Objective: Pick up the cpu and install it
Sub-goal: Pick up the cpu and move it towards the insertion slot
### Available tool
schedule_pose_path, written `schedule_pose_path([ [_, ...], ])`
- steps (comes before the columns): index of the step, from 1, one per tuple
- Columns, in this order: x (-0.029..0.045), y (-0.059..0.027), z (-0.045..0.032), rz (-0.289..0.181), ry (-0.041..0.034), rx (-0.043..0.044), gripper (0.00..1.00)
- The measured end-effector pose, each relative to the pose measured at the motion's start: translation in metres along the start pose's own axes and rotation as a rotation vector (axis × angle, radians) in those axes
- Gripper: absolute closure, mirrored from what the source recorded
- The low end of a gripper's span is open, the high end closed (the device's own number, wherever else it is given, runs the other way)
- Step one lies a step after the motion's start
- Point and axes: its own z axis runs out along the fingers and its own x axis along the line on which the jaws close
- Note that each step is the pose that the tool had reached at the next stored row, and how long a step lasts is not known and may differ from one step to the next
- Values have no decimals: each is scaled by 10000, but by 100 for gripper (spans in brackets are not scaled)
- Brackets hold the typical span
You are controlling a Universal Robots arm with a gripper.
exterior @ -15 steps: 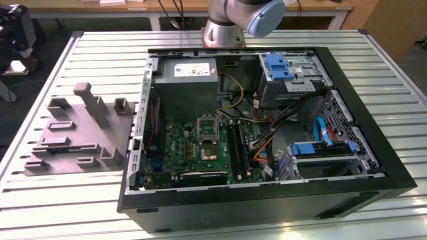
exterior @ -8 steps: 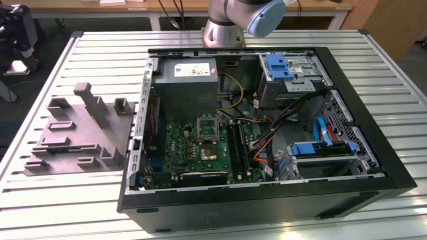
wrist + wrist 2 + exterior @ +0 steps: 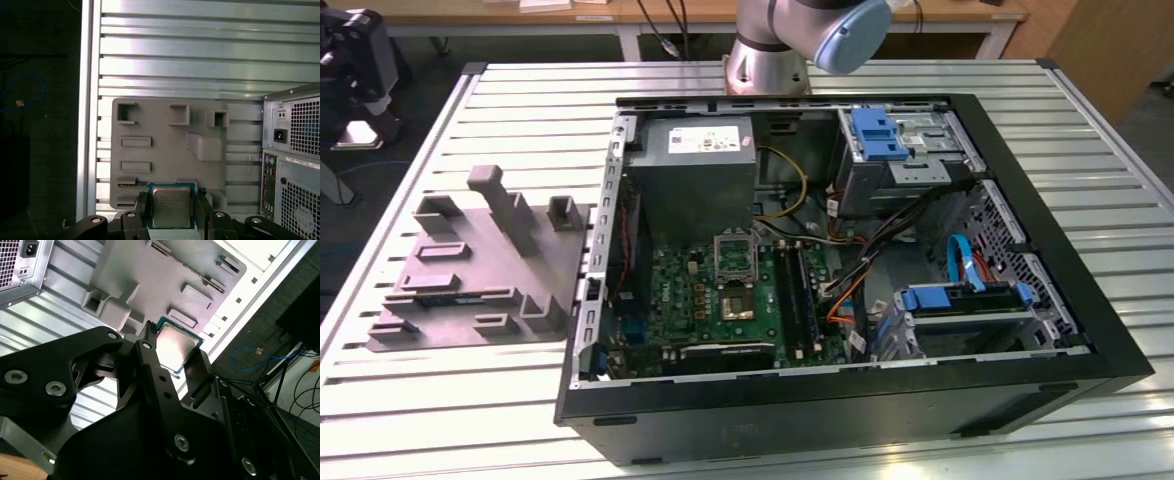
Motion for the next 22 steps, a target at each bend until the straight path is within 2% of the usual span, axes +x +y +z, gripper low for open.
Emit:
schedule_pose_path([
  [19,-52,0,2,0,0,0,53],
  [22,-94,-1,2,0,0,0,53],
])
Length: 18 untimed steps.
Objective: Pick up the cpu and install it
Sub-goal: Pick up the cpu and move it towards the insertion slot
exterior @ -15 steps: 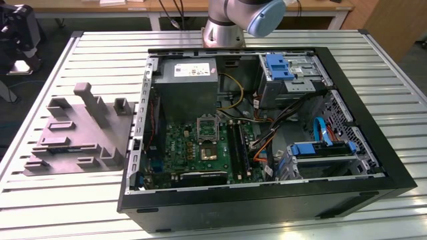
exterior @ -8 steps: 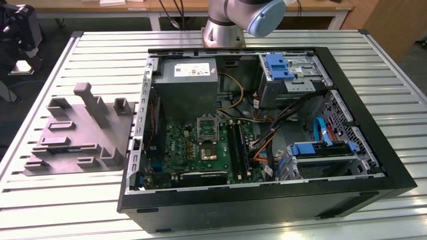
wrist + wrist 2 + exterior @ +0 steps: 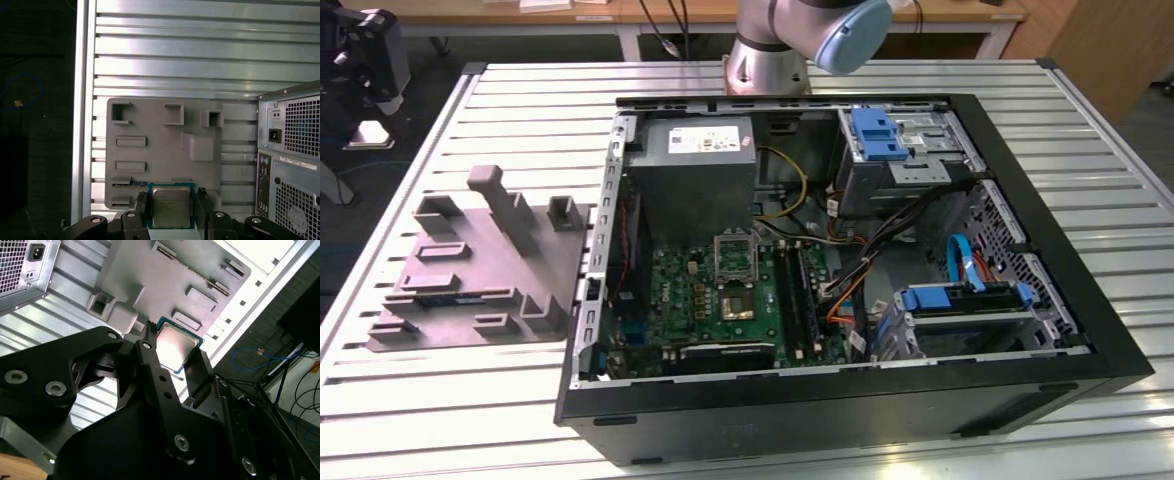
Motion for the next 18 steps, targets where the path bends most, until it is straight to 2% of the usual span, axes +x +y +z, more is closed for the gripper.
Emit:
schedule_pose_path([
  [18,-74,-1,2,0,0,0,53],
])
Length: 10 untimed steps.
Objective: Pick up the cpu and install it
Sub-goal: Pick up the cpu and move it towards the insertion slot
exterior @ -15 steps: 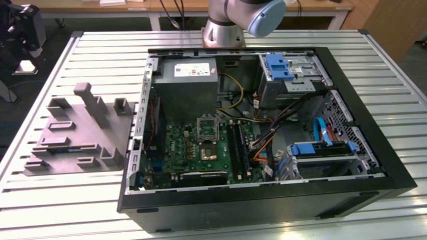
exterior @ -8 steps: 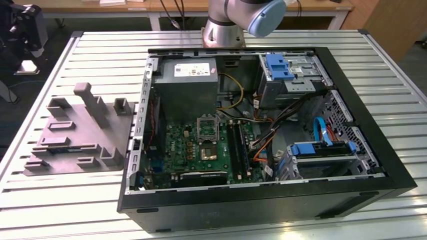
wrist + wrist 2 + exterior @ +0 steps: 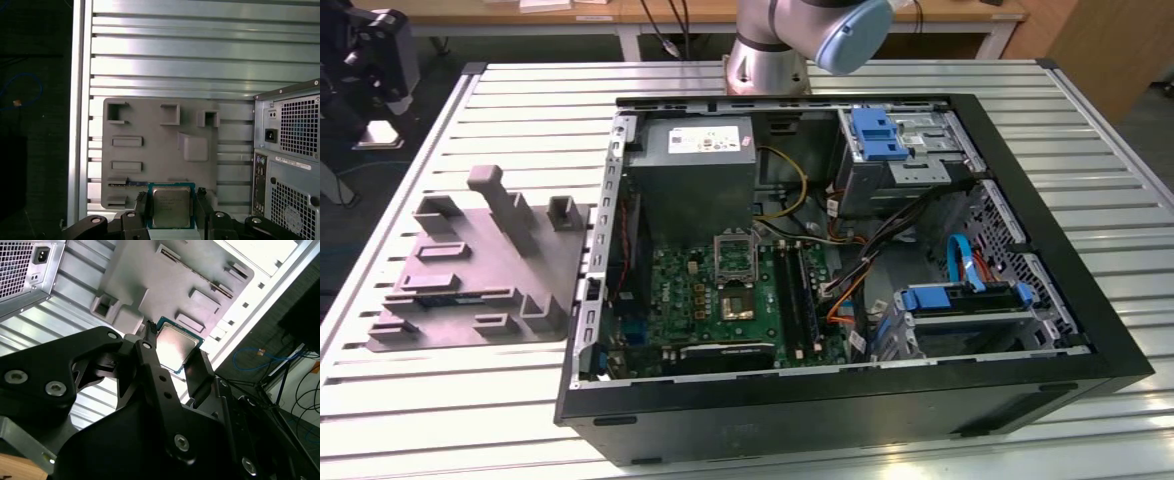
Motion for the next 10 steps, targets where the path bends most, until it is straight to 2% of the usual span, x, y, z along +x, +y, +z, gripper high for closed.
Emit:
schedule_pose_path([
  [10,-34,0,0,0,1,1,53],
])
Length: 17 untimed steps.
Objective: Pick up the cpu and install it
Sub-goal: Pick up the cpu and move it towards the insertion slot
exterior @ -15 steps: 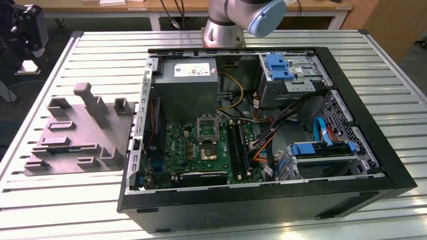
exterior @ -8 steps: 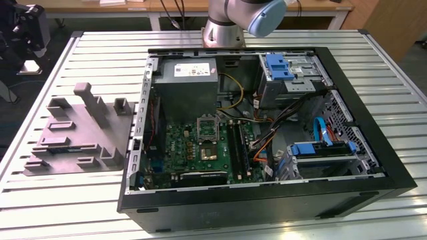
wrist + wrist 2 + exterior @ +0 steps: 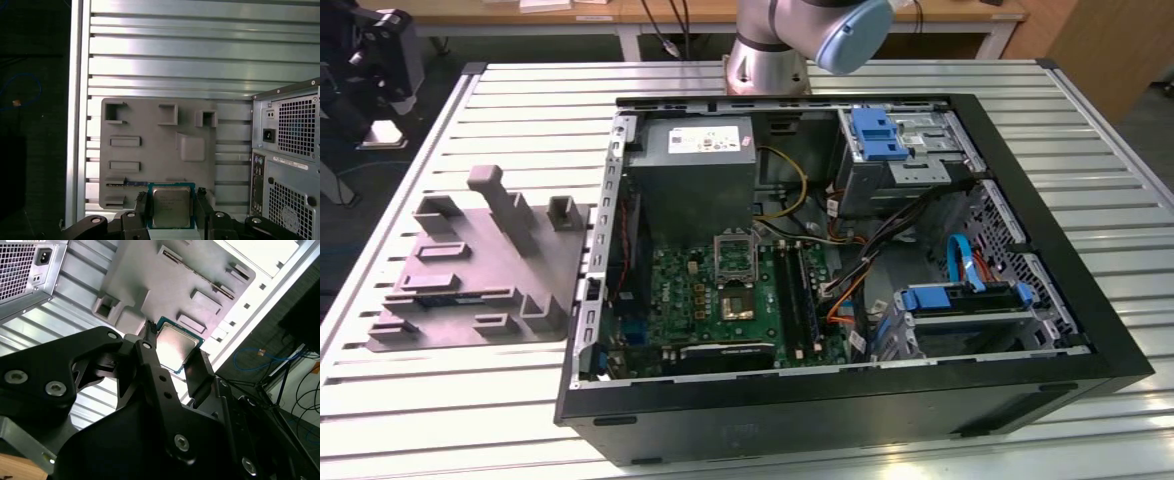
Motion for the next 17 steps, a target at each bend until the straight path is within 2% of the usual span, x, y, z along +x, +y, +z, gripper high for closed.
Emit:
schedule_pose_path([
  [17,-62,-1,2,1,-1,-1,53],
])
